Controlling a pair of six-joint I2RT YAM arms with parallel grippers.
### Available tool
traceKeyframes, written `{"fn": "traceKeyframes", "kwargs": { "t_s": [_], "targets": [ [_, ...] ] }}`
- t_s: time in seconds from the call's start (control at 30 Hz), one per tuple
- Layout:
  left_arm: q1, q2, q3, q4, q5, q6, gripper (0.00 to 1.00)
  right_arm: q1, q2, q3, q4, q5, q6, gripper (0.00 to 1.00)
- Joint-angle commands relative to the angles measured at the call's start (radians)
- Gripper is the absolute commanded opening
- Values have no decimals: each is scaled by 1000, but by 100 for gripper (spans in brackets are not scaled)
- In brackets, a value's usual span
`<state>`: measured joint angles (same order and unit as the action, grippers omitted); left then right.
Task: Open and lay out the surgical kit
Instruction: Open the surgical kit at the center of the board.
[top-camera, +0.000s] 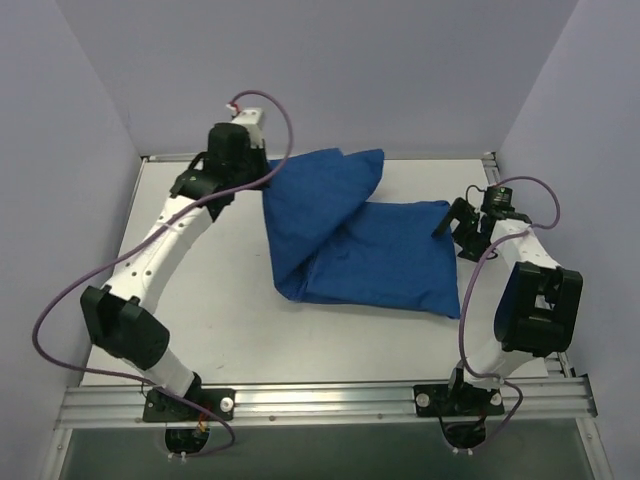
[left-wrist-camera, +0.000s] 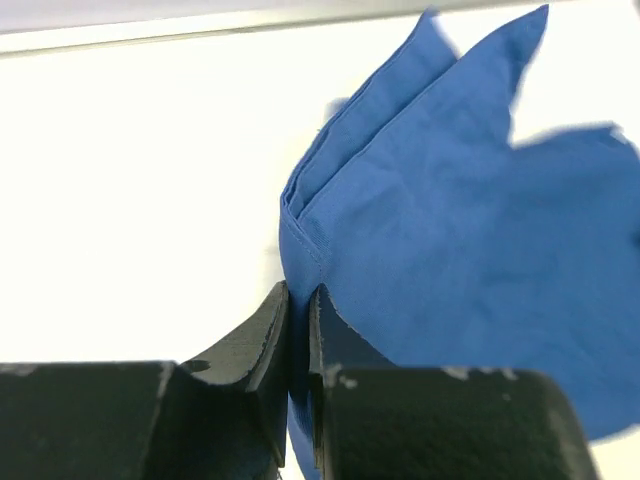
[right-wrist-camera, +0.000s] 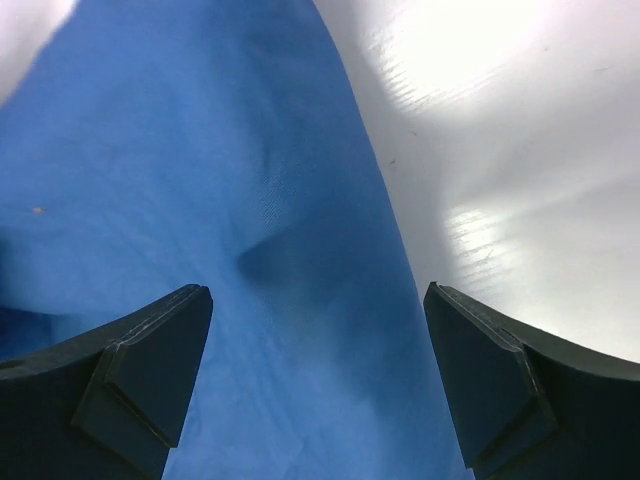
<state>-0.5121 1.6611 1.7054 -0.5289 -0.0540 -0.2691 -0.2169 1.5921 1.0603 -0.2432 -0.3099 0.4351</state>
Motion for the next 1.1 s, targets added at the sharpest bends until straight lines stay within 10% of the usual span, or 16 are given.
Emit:
{"fn": "traceKeyframes", "kwargs": {
  "t_s": [0.0, 0.57, 1.07],
  "targets": [
    [159, -127, -55, -39, -13, 1, 2, 33, 29, 41, -2, 14, -32, 92],
    [960, -72, -467, -91, 215, -111, 2, 301, 218, 138, 45, 68, 10, 87],
    [1070, 40, -394, -77, 162, -128, 5, 448, 422, 372, 64, 38, 91, 80]
  ]
}}
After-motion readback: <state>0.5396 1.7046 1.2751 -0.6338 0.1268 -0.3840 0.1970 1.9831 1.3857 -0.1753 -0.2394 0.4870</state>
